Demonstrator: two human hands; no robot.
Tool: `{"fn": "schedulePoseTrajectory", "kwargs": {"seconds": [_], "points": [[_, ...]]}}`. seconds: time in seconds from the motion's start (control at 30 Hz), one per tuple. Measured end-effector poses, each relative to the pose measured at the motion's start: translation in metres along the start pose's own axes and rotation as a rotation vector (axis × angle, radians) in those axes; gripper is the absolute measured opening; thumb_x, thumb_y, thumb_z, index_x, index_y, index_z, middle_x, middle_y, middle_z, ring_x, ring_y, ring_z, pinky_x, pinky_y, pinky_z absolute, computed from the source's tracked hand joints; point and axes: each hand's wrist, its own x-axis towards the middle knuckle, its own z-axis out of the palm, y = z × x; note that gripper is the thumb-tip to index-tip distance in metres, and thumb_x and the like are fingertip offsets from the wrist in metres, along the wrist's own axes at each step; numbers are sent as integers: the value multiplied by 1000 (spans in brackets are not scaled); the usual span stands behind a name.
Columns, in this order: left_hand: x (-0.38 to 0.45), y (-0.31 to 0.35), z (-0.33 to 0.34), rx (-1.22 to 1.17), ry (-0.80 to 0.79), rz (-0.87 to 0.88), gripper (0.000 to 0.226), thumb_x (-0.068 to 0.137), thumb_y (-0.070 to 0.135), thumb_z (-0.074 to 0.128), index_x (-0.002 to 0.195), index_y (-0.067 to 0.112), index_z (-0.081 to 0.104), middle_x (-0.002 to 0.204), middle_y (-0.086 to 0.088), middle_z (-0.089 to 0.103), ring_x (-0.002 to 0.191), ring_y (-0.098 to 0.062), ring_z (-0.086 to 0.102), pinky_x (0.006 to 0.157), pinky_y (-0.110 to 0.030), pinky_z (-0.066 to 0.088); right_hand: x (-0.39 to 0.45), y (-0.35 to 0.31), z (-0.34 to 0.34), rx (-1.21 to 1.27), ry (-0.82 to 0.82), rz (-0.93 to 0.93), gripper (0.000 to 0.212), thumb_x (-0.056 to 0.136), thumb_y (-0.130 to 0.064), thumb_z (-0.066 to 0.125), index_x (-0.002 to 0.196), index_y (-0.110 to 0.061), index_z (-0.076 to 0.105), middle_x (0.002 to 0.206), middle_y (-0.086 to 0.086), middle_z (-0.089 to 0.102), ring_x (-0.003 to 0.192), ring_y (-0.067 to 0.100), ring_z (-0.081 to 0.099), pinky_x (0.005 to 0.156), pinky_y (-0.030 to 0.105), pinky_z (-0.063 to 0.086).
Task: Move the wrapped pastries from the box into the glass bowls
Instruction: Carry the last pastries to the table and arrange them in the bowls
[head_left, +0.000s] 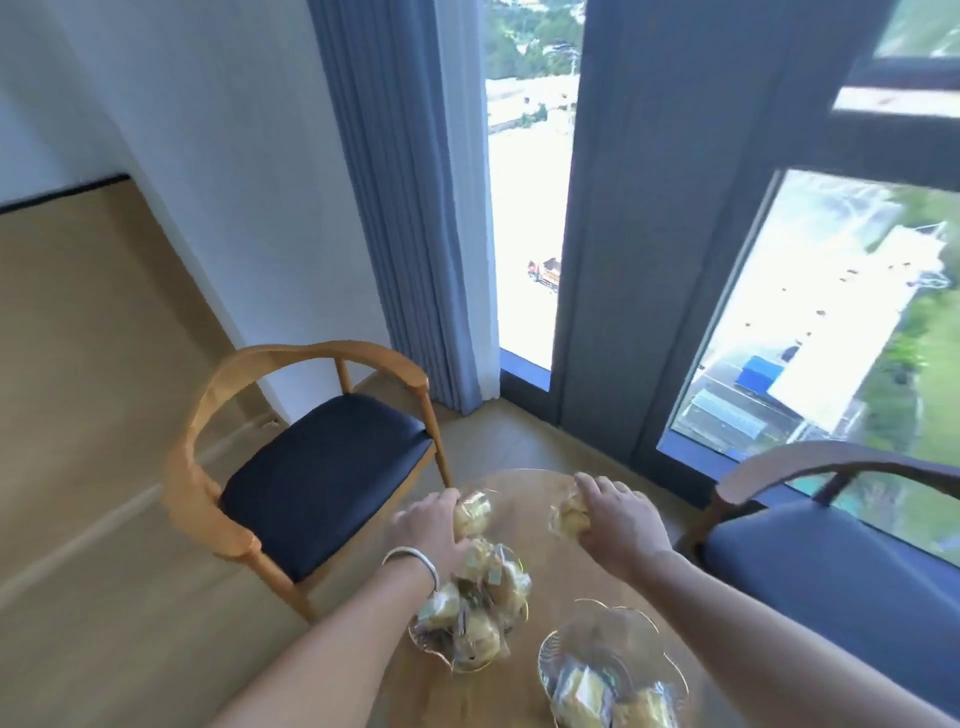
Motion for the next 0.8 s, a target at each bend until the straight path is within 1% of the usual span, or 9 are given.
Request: {"fn": "schedulePoseTrajectory", "kwargs": {"seconds": [0.17, 0.27, 0.33, 0.4, 0.47, 0.53, 0.67, 0.8], "points": [[44, 70, 20, -5, -66, 243, 47, 77, 43, 64, 120, 34, 49, 114, 9, 62, 104, -18, 60, 86, -34, 46, -48, 65, -9, -24, -9, 260, 53, 83, -30, 64, 129, -26, 39, 117, -3, 60, 108, 21, 57, 90, 34, 45], [54, 103, 30, -45, -127, 344, 45, 75, 42, 63, 117, 36, 48, 112, 11, 64, 102, -16, 61, 84, -33, 47, -78, 86, -10, -30, -15, 389, 50, 84, -31, 62, 129, -26, 41, 118, -3, 60, 109, 21, 56, 90, 34, 45], [55, 116, 37, -71, -177, 383, 42, 75, 42, 64, 112, 35, 46, 106, 10, 66, 97, -18, 63, 80, -32, 47, -91, 94, -8, -44, -43, 436, 50, 83, -31, 60, 129, -26, 40, 119, -3, 59, 110, 21, 56, 89, 34, 44], [54, 123, 42, -78, -220, 383, 41, 75, 44, 65, 107, 33, 42, 101, 8, 66, 93, -20, 63, 71, -30, 44, -96, 96, -6, -49, -73, 467, 51, 83, -30, 60, 130, -25, 40, 118, -2, 58, 109, 21, 56, 87, 34, 44], [53, 125, 49, -62, -256, 393, 41, 76, 45, 64, 106, 30, 40, 100, 7, 65, 92, -19, 63, 66, -29, 36, -97, 94, 0, -45, -107, 471, 51, 82, -30, 60, 129, -24, 40, 114, -2, 56, 105, 22, 55, 84, 33, 42], [52, 124, 59, -46, -295, 404, 42, 77, 46, 64, 107, 29, 41, 102, 6, 66, 94, -20, 63, 67, -28, 36, -97, 91, 9, -29, -127, 461, 52, 81, -30, 61, 128, -24, 40, 111, -2, 55, 102, 22, 54, 82, 33, 42], [54, 119, 82, -49, -398, 396, 43, 77, 47, 65, 109, 29, 42, 105, 5, 66, 96, -21, 63, 74, -30, 42, -92, 88, 37, -19, -179, 435, 56, 79, -28, 61, 131, -22, 40, 111, -1, 56, 100, 23, 55, 79, 33, 41], [55, 116, 119, -52, -505, 391, 42, 75, 45, 66, 107, 32, 42, 103, 5, 65, 91, -22, 62, 70, -29, 42, -86, 89, 71, -1, -252, 407, 56, 80, -24, 64, 130, -21, 40, 113, 1, 56, 102, 23, 57, 82, 34, 43]]}}
